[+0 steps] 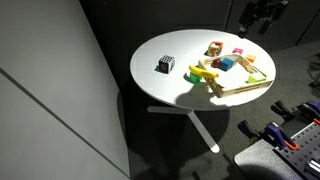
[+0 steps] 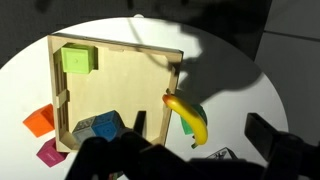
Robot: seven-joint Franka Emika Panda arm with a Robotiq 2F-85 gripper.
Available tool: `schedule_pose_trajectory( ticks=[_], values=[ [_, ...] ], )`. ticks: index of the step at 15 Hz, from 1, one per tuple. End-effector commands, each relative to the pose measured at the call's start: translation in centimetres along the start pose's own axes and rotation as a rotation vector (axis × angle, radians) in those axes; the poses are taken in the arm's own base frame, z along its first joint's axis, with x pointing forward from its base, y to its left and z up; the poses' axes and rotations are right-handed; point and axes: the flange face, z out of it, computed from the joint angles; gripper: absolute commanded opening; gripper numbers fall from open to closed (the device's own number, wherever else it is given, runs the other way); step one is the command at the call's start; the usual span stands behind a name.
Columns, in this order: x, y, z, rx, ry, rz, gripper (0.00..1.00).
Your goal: Take the green block off of the tray
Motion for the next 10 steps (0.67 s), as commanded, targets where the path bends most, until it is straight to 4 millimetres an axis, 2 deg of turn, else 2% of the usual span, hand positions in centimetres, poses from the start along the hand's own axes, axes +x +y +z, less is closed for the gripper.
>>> schedule_pose_trajectory(
  ticks=[1, 6, 10],
  values=[
    [0.2, 0.2, 0.1, -0.011, -0.005, 0.009, 1.0],
    [1.4, 2.0, 0.8, -0.023, -0.025, 0.059, 1.0],
    [2.6, 4.2, 2.5, -0.048, -0.064, 0.116, 1.0]
  ],
)
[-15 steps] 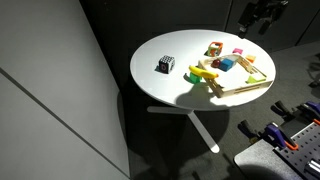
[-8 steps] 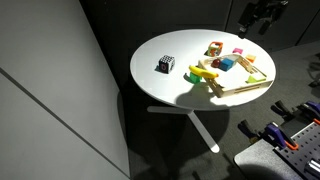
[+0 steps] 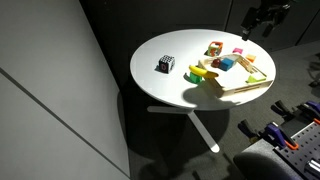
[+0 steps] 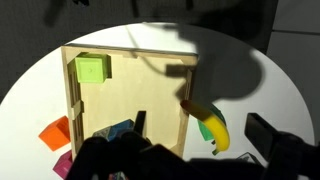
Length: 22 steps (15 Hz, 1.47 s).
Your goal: Take the green block off of the tray
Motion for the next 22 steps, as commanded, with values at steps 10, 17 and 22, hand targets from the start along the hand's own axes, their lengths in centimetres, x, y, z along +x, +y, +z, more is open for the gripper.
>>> schedule_pose_trajectory(
  ticks=[10, 17, 22],
  values=[
    [4.2, 4.5, 8.2, -0.06, -0.088, 0.13, 1.0],
    [4.8, 7.8, 12.1, -0.028, -0.051, 0.189, 1.0],
    [5.1, 10.6, 14.4, -0.038, -0.031, 0.219, 1.0]
  ],
)
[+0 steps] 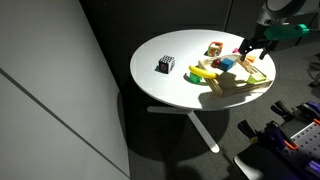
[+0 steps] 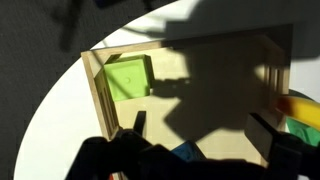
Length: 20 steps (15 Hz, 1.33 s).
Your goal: Take the green block off of the tray
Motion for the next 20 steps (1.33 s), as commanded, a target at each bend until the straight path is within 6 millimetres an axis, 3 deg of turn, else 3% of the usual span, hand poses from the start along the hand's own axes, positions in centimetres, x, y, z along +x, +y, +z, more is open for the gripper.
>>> schedule_pose_trajectory(
  ticks=[1, 11, 20],
  values=[
    [0.9, 2.0, 1.3, 0.002, 0.023, 0.001, 1.0],
    [1.7, 3.9, 3.9, -0.034, -0.004, -0.227, 1.0],
    [1.2, 3.6, 4.1, -0.032, -0.004, -0.203, 1.0]
  ],
)
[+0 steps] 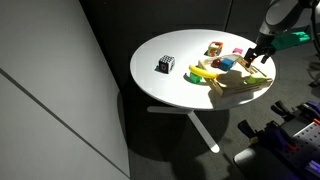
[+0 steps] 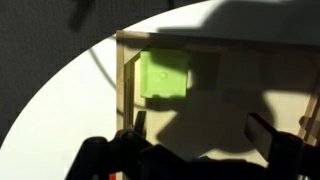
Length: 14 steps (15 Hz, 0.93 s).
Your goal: Take the green block off of the tray
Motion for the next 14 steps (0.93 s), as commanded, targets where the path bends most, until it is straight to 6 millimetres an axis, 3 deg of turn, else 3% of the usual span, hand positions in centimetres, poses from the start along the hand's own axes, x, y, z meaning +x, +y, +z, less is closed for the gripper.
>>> schedule_pose_trajectory(
  ticks=[1, 14],
  values=[
    [0.1, 0.0, 0.1, -0.004, -0.008, -0.001, 1.0],
    [0.3, 1.0, 4.6, -0.048, -0.009, -0.004, 1.0]
  ],
)
